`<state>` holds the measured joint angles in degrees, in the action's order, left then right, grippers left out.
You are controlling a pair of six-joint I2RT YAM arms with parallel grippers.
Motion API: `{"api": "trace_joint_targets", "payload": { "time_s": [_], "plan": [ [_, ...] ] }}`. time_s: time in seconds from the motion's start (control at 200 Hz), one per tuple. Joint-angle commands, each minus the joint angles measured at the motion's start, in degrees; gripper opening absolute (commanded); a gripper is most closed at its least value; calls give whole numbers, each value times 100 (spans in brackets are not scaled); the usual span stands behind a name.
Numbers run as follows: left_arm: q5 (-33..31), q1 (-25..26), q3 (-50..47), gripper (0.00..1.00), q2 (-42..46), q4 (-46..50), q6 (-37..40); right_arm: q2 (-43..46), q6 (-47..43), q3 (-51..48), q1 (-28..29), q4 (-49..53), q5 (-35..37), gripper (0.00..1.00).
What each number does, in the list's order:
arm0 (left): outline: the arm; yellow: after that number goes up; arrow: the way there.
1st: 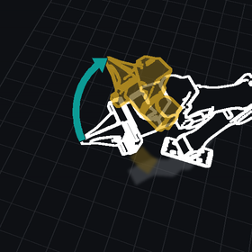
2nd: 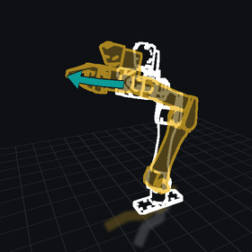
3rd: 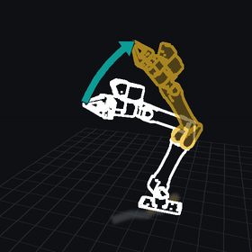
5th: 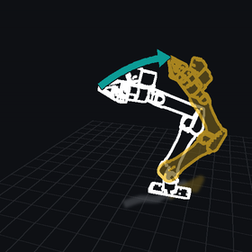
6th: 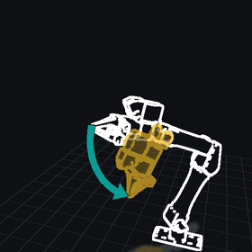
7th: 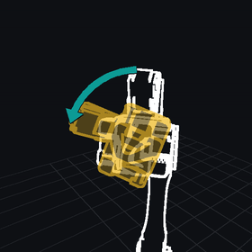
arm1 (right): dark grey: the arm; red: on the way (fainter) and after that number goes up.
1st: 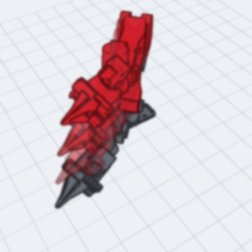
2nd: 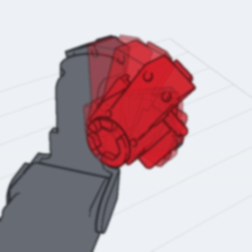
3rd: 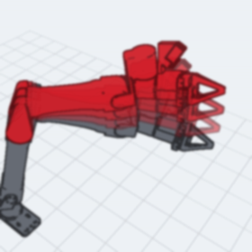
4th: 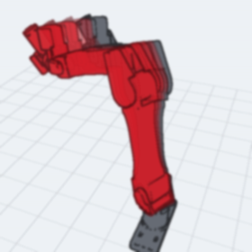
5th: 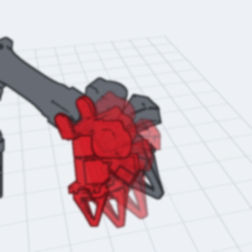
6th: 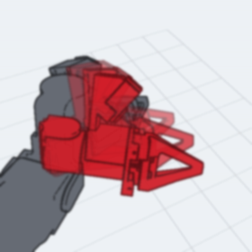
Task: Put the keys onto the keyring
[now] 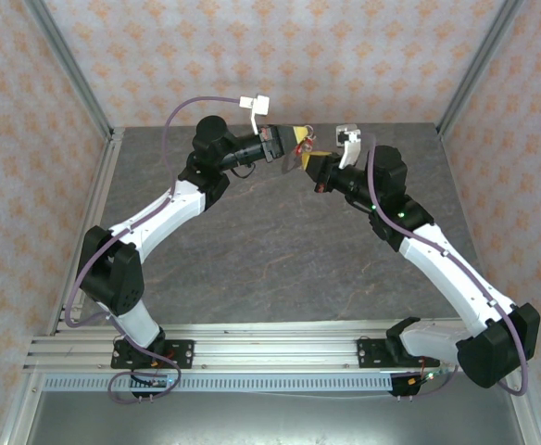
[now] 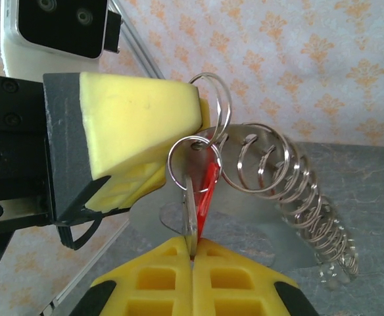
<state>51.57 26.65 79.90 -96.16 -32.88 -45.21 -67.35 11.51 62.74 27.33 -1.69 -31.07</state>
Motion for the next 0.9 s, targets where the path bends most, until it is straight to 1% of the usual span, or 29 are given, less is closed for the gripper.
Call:
{"api": "trace_joint_targets", "payload": {
  "time_s": [0.0, 0.085, 0.18, 0.205, 0.42, 0.52, 0.54, 0.55, 0.555, 0.56, 0.611, 0.661, 0.691, 0.736, 0.821, 0.896],
  "plan": [
    [-112, 33, 272, 0, -47, -460, -68, -19, -44, 31, 53, 92, -323, 0],
    [-138, 37, 263, 0, -43, -464, -75, -14, -49, -16, 54, 91, -349, 0],
    [-156, 32, 263, 0, -56, -486, -84, -15, 0, -12, 56, 69, -591, 0],
    [-164, 33, 261, 0, -52, -501, -93, -163, 18, 2, 53, 65, -666, 0],
    [-189, 33, 238, 0, -83, -613, -181, -452, 278, 75, 53, -108, -1084, 0],
    [-222, 41, 203, 0, -72, -625, -190, -403, 275, 51, 53, -67, -942, 0],
    [-231, 41, 195, 0, -70, -631, -190, -368, 285, 26, 45, -66, -881, 3],
    [-236, 41, 193, 0, -63, -631, -190, -334, 286, 10, 37, -68, -837, 7],
    [-236, 37, 193, 0, -62, -636, -194, -334, 286, 10, 37, -68, -837, 7],
    [-240, 39, 189, 0, -61, -634, -196, -314, 292, -1, 29, -70, -812, 9],
    [-253, 41, 169, 0, -63, -660, -205, -194, 356, -71, -44, -124, -745, 20],
    [-278, 41, 150, 0, -61, -677, -209, -79, 472, -161, -167, -207, -757, 25],
    [-287, 42, 141, 0, -64, -685, -220, -72, 557, -225, -262, -265, -792, 27],
    [-306, 39, 127, 0, -65, -719, -241, 181, 695, -320, -409, -369, -853, 29],
    [-323, 42, 131, 0, -87, -767, -276, 453, 886, -474, -693, -492, -983, 29],
    [-323, 42, 131, 0, -105, -812, -308, 707, 1004, -578, -887, -581, -956, 29]
  ]
}}
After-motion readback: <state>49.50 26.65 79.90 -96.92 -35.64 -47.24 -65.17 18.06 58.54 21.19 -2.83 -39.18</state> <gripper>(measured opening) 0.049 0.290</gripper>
